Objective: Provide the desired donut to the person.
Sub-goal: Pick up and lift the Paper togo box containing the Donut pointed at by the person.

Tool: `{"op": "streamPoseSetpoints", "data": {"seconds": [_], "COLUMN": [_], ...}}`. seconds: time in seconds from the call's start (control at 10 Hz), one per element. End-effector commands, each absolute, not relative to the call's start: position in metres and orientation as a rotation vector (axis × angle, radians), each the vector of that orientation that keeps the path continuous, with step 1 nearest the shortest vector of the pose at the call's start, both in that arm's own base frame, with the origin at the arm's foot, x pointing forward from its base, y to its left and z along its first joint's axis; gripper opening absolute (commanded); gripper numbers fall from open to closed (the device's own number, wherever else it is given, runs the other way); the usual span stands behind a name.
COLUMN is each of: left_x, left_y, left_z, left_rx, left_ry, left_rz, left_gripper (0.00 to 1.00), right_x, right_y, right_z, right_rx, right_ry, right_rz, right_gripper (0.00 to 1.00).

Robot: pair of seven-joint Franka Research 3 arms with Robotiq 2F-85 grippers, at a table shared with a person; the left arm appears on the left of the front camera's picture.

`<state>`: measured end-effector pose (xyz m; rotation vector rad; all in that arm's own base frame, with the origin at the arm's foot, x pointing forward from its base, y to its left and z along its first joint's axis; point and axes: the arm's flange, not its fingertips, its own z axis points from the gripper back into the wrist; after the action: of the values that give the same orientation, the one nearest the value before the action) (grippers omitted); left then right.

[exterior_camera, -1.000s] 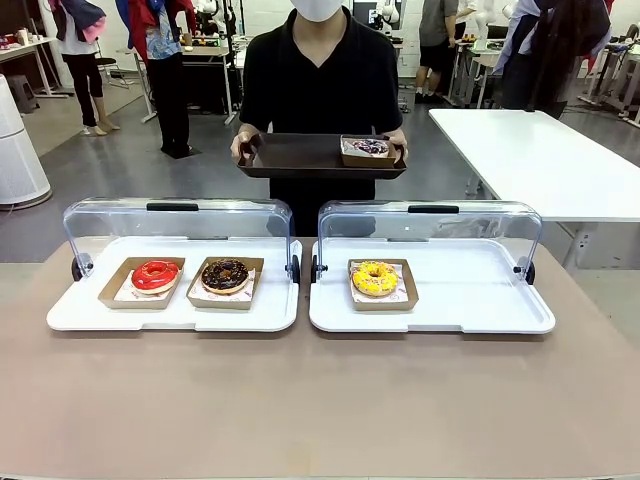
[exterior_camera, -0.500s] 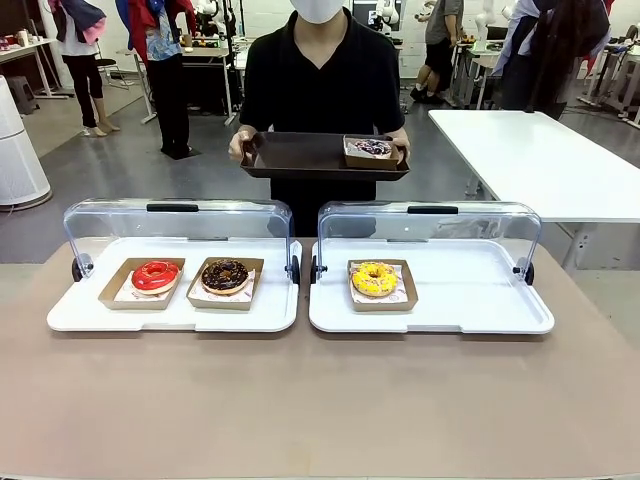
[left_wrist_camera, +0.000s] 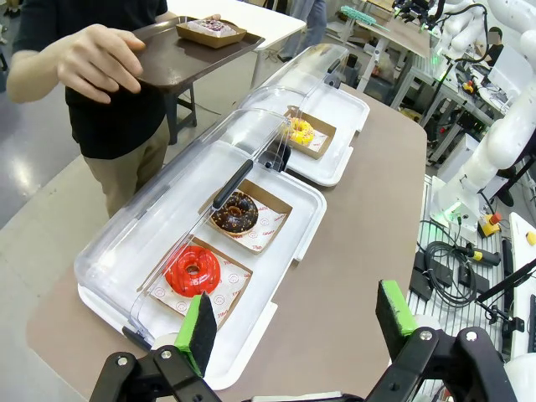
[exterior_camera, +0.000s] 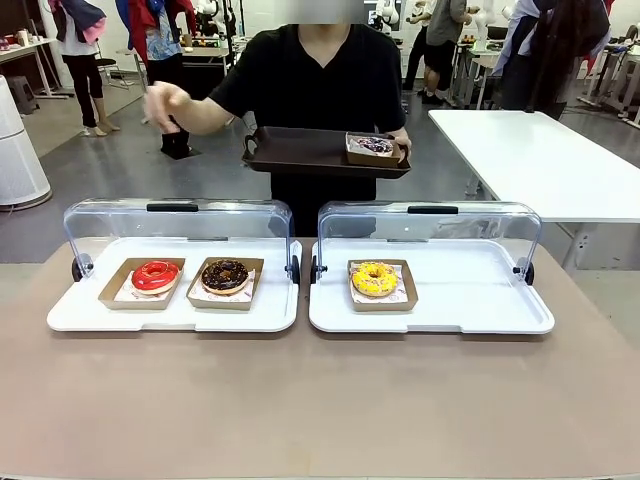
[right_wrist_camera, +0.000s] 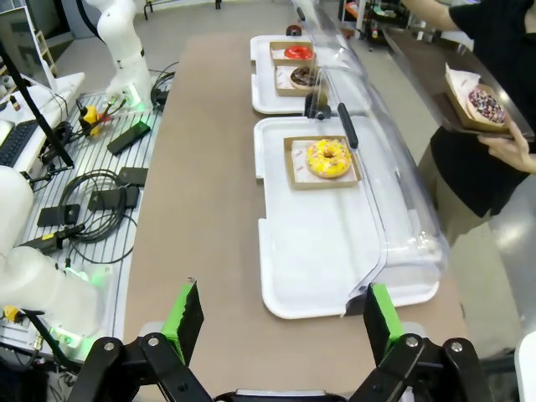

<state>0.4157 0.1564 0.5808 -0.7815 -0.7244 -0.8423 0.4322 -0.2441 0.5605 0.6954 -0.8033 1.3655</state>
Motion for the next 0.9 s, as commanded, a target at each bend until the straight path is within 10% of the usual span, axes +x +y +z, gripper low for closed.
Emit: {"op": "streamPoseSetpoints", "data": {"seconds": [0.0, 0.8], "left_x": [0.414, 0.415], "left_y": [0.157, 0.145], "left_z": [0.582, 0.586], "left_rx": [-0.784, -0.665], "left_ry": [-0.731, -0.692], "left_rz": [-0.845, -0.972], "left_gripper": [1.0, 1.0], "right_x": [0.43, 0.43], "right_y": [-0.244, -0.244], "right_z": [0.56, 0.56], "right_rx": [0.694, 0.694], "right_ry": [-0.786, -0.786], "right_rz": [1.375, 1.375], "right_gripper": [1.0, 1.0]}}
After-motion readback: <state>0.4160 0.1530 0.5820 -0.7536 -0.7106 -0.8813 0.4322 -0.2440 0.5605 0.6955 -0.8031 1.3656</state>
